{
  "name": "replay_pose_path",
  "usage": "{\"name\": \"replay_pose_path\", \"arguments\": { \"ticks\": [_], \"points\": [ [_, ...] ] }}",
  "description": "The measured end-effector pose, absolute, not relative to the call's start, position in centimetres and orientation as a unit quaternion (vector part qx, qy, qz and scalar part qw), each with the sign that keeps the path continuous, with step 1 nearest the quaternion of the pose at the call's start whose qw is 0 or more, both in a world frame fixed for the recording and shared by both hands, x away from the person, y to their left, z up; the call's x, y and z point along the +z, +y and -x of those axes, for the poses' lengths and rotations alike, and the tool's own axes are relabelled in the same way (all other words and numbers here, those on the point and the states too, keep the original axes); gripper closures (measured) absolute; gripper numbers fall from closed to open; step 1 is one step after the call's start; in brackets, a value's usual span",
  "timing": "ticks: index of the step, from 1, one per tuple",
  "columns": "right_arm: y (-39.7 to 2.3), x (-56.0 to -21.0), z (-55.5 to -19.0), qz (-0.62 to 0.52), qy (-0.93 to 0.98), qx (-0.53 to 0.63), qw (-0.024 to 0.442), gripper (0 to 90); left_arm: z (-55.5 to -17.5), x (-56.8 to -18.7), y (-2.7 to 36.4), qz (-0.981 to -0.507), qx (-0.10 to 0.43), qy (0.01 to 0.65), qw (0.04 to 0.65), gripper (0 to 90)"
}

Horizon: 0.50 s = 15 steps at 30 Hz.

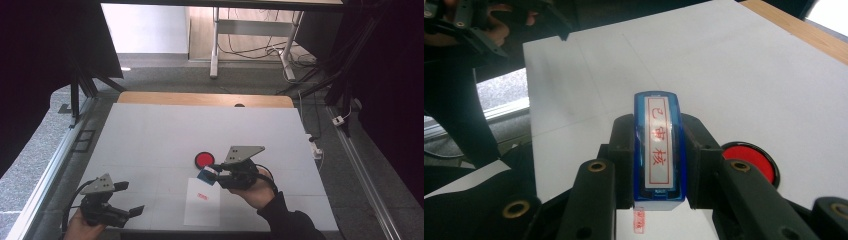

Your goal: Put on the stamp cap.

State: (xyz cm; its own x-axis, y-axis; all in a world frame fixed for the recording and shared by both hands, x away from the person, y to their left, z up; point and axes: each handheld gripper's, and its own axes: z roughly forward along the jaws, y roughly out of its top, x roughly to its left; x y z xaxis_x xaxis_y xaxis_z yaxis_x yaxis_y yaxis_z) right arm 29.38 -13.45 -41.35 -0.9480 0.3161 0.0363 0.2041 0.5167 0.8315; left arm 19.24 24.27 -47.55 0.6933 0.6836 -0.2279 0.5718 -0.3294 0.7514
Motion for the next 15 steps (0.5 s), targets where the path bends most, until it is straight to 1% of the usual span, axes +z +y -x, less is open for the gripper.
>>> {"name": "replay_pose_path", "arguments": {
  "ticks": [7, 15],
  "points": [
    [-13.83, -41.39, -29.69, -0.157, 0.869, 0.463, 0.069, 70.7, -18.87, -47.84, 24.49, -0.817, 0.069, 0.391, 0.419, 0.0],
    [-14.45, -41.48, -30.2, -0.17, 0.868, 0.461, 0.077, 70.7, -18.58, -47.76, 24.75, -0.812, 0.077, 0.396, 0.421, 0.0]
  ]
}}
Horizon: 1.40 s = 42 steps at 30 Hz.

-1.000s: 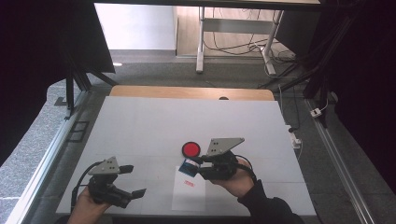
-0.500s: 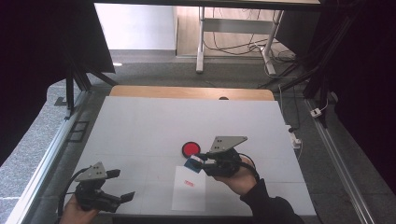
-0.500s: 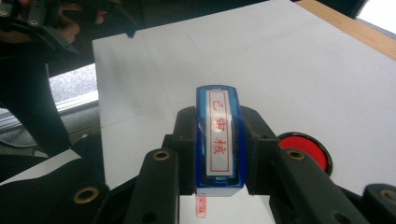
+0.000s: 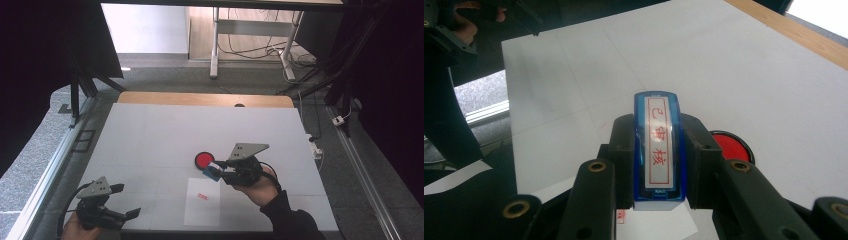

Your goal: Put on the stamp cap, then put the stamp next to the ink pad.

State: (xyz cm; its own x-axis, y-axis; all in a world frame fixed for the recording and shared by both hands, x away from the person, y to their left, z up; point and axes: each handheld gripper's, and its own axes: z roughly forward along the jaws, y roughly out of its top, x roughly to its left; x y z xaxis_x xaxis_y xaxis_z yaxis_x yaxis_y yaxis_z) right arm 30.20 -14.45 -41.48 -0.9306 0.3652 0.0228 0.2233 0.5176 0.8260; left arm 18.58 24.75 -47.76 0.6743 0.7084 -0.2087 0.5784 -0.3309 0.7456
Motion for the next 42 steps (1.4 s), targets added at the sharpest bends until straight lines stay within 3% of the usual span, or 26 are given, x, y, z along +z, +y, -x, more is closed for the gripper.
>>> {"name": "replay_pose_path", "arguments": {
  "ticks": [42],
  "points": [
    [-21.0, -43.9, -35.2, -0.303, 0.85, 0.399, 0.163, 70.7, -18.4, -47.8, 24.7, -0.815, 0.081, 0.407, 0.404, 0.0]
  ]
}}
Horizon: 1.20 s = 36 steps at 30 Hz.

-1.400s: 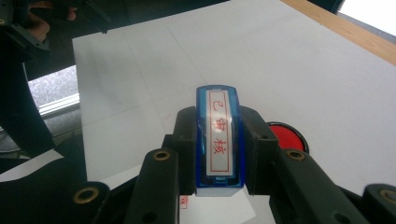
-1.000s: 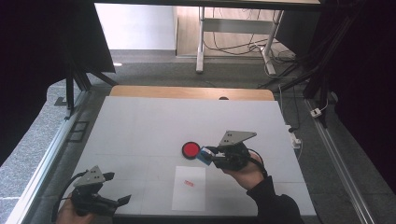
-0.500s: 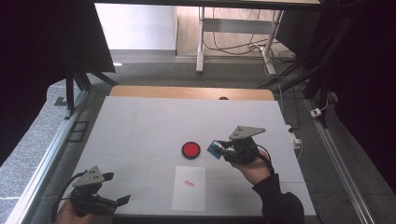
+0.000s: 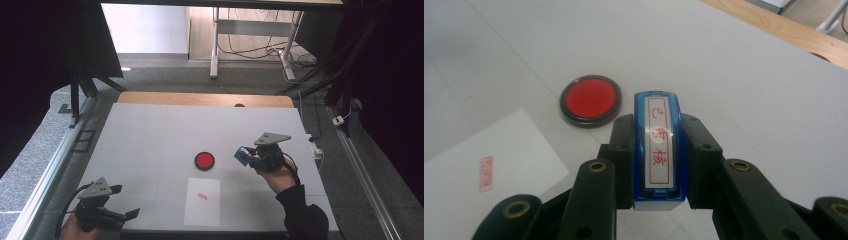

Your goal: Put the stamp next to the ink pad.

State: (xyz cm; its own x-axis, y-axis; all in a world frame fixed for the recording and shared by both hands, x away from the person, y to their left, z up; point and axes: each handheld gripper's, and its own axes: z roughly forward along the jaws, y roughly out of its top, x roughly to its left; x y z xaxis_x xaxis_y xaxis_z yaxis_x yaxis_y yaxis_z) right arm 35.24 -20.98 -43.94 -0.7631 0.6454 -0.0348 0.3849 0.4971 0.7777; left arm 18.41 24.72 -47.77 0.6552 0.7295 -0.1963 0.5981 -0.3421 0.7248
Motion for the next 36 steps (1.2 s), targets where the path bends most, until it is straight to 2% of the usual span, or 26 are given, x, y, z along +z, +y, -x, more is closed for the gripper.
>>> {"name": "replay_pose_path", "arguments": {
  "ticks": [15, 36],
  "points": [
    [-22.6, -45.8, -36.8, -0.334, 0.85, 0.361, 0.189, 70.7, -18.5, -47.8, 24.7, -0.815, 0.08, 0.409, 0.402, 0.4],
    [-22.4, -48.4, -38.0, -0.344, 0.87, 0.313, 0.163, 70.4, -18.6, -47.8, 24.7, -0.814, 0.076, 0.413, 0.401, 0.9]
  ]
}}
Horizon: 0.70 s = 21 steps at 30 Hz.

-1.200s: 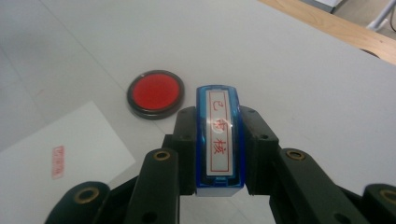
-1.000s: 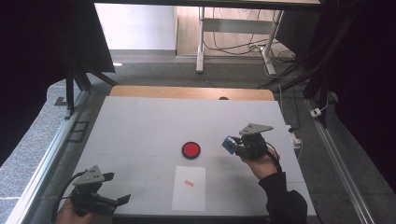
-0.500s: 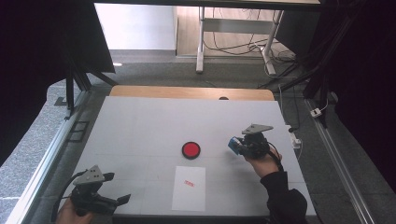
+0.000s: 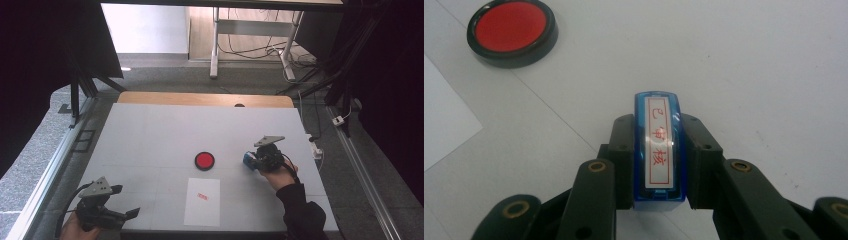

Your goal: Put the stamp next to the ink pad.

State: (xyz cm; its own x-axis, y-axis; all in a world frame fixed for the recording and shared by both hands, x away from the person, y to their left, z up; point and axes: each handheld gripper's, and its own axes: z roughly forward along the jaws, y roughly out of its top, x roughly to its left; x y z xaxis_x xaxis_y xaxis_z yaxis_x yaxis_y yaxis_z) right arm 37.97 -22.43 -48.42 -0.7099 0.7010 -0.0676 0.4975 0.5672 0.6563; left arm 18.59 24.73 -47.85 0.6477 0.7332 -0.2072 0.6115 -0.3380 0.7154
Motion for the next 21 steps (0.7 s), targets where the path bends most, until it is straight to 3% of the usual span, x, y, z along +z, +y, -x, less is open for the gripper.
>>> {"name": "replay_pose_path", "arguments": {
  "ticks": [12, 21],
  "points": [
    [-22.5, -48.7, -38.0, -0.35, 0.872, 0.304, 0.156, 66.1, -18.6, -47.9, 24.7, -0.815, 0.075, 0.414, 0.399, 1.1],
    [-22.5, -47.6, -37.5, -0.351, 0.862, 0.328, 0.16, 57.2, -18.6, -47.9, 24.9, -0.811, 0.072, 0.416, 0.404, 1.1]
  ]
}}
